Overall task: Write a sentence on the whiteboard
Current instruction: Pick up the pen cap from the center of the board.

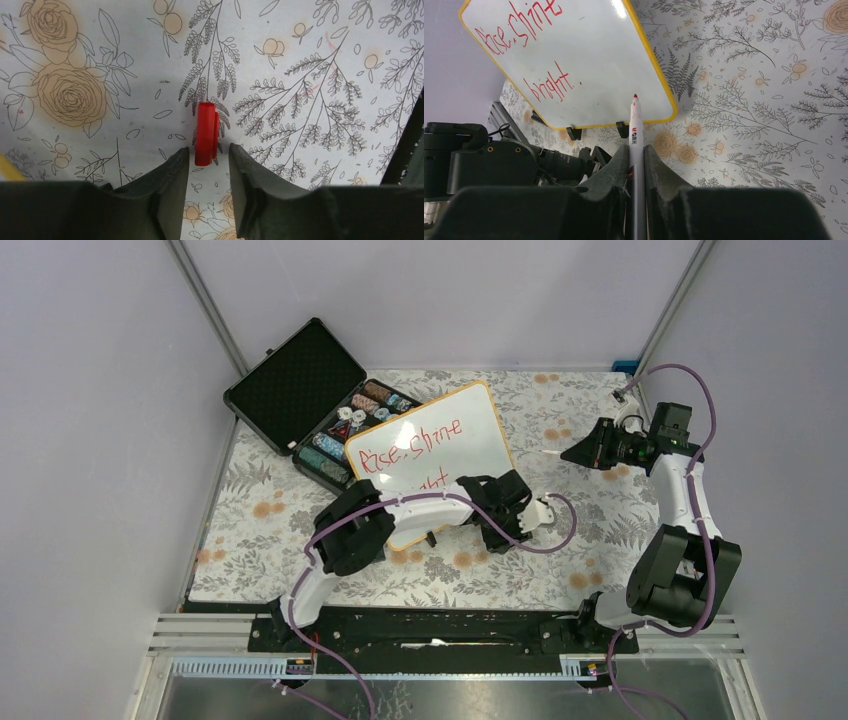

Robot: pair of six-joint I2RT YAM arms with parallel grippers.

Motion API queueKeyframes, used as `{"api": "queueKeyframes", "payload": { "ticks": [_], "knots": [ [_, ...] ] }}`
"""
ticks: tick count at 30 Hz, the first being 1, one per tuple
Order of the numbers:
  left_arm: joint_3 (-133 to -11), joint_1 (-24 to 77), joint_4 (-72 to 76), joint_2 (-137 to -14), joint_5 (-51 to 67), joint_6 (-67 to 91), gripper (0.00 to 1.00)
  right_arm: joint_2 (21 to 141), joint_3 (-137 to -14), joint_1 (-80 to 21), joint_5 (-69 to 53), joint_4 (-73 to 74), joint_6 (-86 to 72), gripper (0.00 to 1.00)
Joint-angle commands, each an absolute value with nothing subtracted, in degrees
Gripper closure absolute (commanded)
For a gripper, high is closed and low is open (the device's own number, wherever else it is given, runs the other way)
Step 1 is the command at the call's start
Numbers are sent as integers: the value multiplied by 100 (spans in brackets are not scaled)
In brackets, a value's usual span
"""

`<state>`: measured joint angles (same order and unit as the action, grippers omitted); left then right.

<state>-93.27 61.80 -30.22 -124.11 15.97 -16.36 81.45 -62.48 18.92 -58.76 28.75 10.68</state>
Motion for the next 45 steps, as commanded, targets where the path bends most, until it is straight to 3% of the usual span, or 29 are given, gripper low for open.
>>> {"api": "queueKeyframes", "payload": {
  "ticks": [1,7,11,17,28,45],
  "knots": [
    [-9345,6205,-2855,-12552,1475,-1625,66,7971,-6245,1925,-6100,2754,1094,100],
    [-9138,6197,-3003,-12251,1342,-1612,91,7877,-6214,1925,-6071,2759,1122,100],
    [-9162,6121,-3272,-11847,1601,-1554,100,7829,-6208,1925,-6261,2767,1107,100],
    [-9093,5791,-3836,-10846,2100,-1739,100,7715,-6203,1917,-6671,2892,1147,100],
    [-8004,4974,-3588,-8953,1644,-2452,100,7670,-6027,1174,-7375,3338,1295,100],
    [-7021,4848,-3973,-7712,1685,-3389,100,8129,-6057,-408,-8100,4820,2500,100]
  ]
}}
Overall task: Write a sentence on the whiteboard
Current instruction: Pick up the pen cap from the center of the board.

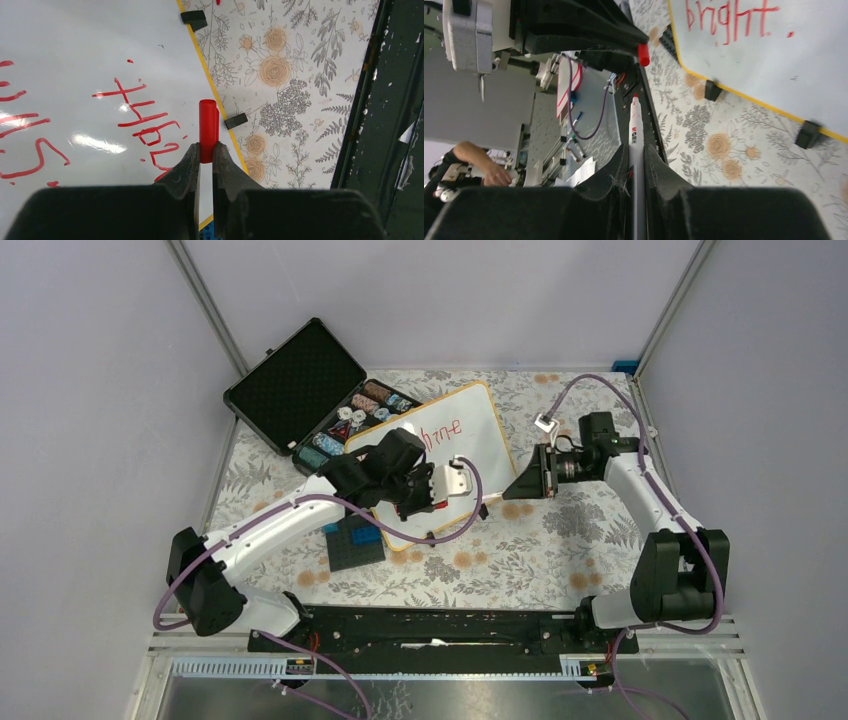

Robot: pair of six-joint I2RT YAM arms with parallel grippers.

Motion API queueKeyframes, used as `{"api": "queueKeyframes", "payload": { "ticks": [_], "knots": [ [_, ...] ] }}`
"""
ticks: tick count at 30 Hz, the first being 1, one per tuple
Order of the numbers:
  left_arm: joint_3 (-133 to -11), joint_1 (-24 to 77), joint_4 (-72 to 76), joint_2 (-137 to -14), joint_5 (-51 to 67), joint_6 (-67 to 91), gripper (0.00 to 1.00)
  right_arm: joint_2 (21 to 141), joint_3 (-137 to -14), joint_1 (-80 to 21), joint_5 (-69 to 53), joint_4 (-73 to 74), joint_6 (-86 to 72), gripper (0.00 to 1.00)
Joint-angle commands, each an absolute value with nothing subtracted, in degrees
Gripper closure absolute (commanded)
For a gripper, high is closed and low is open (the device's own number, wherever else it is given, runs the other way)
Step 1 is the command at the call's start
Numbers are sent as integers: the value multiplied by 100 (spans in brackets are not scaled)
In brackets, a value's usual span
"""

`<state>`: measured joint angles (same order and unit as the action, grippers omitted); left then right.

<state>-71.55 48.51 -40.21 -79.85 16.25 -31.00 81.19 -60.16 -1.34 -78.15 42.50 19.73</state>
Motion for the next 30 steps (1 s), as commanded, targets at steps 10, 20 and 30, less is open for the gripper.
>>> {"api": "queueKeyframes", "payload": {
  "ticks": [10,20,30],
  "knots": [
    [-7259,4858,-3995,-7793,1841,-3196,100,7933,-5773,-823,-8098,3798,1501,100],
    [-6662,5252,-3762,-7083,1365,-3693,100,7513,-5503,-950,-7759,2750,556,100],
    [-6720,5364,-3595,-7184,1303,-3626,100,7130,-5264,-1258,-7401,2007,-48,100]
  ]
}}
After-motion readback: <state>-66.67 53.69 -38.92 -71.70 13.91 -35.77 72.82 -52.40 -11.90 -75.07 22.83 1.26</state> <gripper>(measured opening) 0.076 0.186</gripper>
